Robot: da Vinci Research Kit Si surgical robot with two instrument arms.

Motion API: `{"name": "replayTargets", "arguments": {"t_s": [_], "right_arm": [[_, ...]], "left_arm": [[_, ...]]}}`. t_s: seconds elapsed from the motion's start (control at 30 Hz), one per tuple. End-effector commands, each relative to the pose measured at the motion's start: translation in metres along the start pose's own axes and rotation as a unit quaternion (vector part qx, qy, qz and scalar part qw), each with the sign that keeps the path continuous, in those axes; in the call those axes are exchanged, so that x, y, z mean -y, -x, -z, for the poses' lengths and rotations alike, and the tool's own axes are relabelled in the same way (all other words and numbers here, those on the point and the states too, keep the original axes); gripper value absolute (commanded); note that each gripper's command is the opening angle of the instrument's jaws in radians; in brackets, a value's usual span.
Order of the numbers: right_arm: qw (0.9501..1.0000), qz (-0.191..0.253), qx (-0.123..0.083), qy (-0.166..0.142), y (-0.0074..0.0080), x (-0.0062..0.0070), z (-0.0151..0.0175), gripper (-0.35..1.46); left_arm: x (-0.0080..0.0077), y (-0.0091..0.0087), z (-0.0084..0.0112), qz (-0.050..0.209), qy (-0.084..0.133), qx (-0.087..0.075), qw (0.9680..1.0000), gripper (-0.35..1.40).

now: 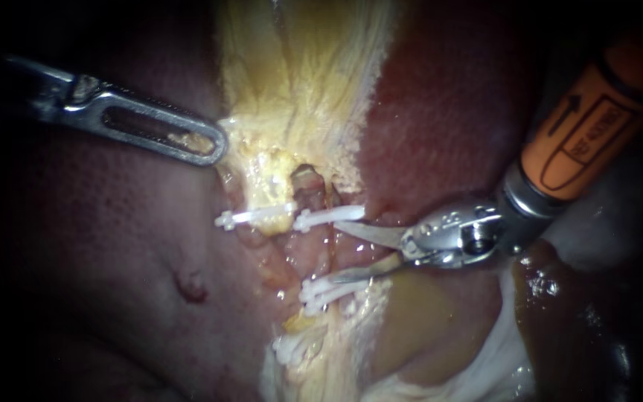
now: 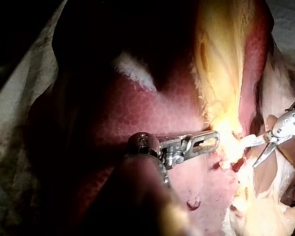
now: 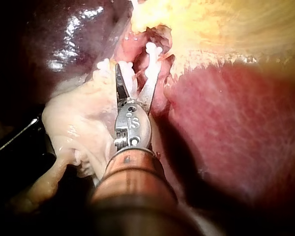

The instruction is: Go to the cutting position right tube

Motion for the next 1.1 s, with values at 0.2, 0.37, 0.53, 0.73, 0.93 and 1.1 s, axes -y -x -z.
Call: {"name": "replayTargets", "arguments": {"t_s": [0.2, 0.37, 0.53, 0.73, 0.93, 1.1], "right_arm": [[0.9997, -0.004, 0.002, -0.025, 0.0000, -0.0011, -0.0015, 1.41], [0.9974, -0.013, -0.025, -0.066, 0.0001, -0.0016, -0.0016, 1.40], [0.9937, -0.013, -0.042, -0.103, -0.0001, -0.0012, -0.0015, 1.38], [0.9869, -0.009, -0.058, -0.150, -0.0004, -0.0008, -0.0018, 1.31], [0.9826, -0.013, -0.064, -0.174, -0.0009, -0.0010, -0.0031, 1.31], [0.9793, -0.013, -0.067, -0.191, -0.0010, -0.0009, -0.0043, 1.31]], "left_arm": [[0.0000, 0.0000, 0.0001, 0.000, 0.000, 0.000, 1.0000, -0.35], [0.0000, 0.0000, 0.0001, 0.000, 0.000, 0.000, 1.0000, -0.35], [-0.0002, 0.0000, 0.0001, 0.000, 0.000, 0.000, 1.0000, -0.35], [-0.0003, 0.0000, 0.0001, -0.001, 0.000, 0.000, 1.0000, -0.35], [-0.0005, 0.0000, 0.0001, -0.001, 0.000, 0.000, 1.0000, -0.35], [-0.0006, 0.0000, 0.0001, -0.001, 0.000, 0.000, 1.0000, -0.35]]}}
